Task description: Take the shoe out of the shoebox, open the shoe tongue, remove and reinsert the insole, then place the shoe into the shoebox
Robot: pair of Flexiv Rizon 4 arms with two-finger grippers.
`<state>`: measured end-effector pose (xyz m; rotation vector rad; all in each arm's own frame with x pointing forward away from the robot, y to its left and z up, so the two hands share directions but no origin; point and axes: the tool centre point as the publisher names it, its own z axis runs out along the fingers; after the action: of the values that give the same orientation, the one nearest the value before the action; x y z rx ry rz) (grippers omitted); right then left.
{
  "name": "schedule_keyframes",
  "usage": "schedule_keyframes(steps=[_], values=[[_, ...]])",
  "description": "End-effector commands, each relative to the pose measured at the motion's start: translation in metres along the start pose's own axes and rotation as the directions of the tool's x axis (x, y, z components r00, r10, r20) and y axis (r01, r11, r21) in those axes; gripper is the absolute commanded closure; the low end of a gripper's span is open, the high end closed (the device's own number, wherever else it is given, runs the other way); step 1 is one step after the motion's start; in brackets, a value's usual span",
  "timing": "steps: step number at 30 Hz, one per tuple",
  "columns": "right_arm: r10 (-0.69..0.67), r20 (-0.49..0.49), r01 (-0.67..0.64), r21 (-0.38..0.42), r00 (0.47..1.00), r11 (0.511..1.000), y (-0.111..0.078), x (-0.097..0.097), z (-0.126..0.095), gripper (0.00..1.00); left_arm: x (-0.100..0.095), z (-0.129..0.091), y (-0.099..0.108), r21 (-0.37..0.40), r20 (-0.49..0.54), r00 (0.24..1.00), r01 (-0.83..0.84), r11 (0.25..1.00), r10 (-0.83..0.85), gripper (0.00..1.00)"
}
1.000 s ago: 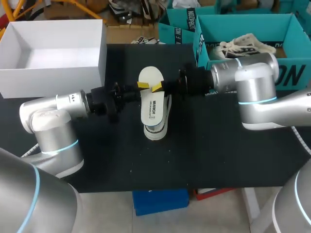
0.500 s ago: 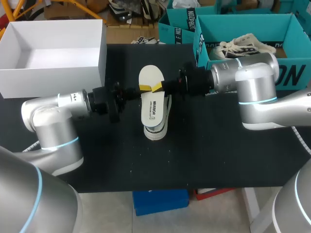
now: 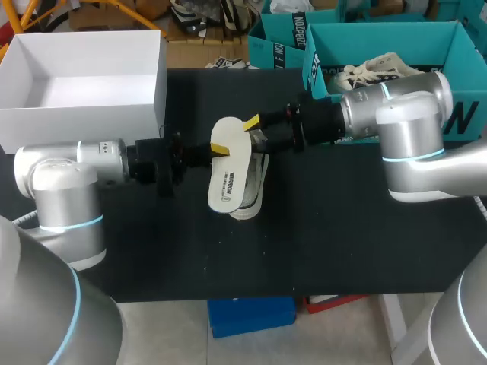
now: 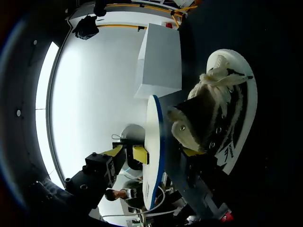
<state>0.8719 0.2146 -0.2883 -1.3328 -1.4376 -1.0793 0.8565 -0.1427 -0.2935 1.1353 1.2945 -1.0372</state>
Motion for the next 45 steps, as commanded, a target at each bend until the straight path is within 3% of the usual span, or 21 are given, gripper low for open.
schedule_keyframes(steps=[1,9,17,27,37,45], values=[[0.007,0.07,-0.005,-0.025,0.998,1.0,-0.013,0.01,-0.019,0.0,-0.01,-0.029,-0.023,0.009,-0.108,0.994,0.029,1.0,-0.028,1.0],[0.025,0.19,-0.017,-0.046,0.981,0.999,-0.027,0.015,-0.045,0.0,-0.01,-0.06,-0.053,0.034,-0.244,0.967,0.077,0.996,-0.066,1.0],[0.082,0.308,-0.038,-0.146,0.948,0.989,-0.051,0.022,-0.081,0.0,-0.011,-0.079,-0.082,0.067,-0.324,0.942,0.112,0.991,-0.085,1.0],[0.123,0.371,-0.016,-0.278,0.921,0.96,-0.079,0.034,-0.112,0.0,-0.005,-0.085,-0.117,0.139,-0.389,0.915,0.174,0.975,-0.108,1.0],[0.134,0.412,0.014,-0.338,0.901,0.941,-0.098,0.046,-0.126,0.0,0.0,-0.084,-0.142,0.199,-0.436,0.894,0.21,0.957,-0.105,1.0],[0.144,0.435,0.027,-0.364,0.889,0.931,-0.113,0.056,-0.136,0.0,0.004,-0.083,-0.15,0.23,-0.465,0.879,0.233,0.945,-0.104,1.0]])
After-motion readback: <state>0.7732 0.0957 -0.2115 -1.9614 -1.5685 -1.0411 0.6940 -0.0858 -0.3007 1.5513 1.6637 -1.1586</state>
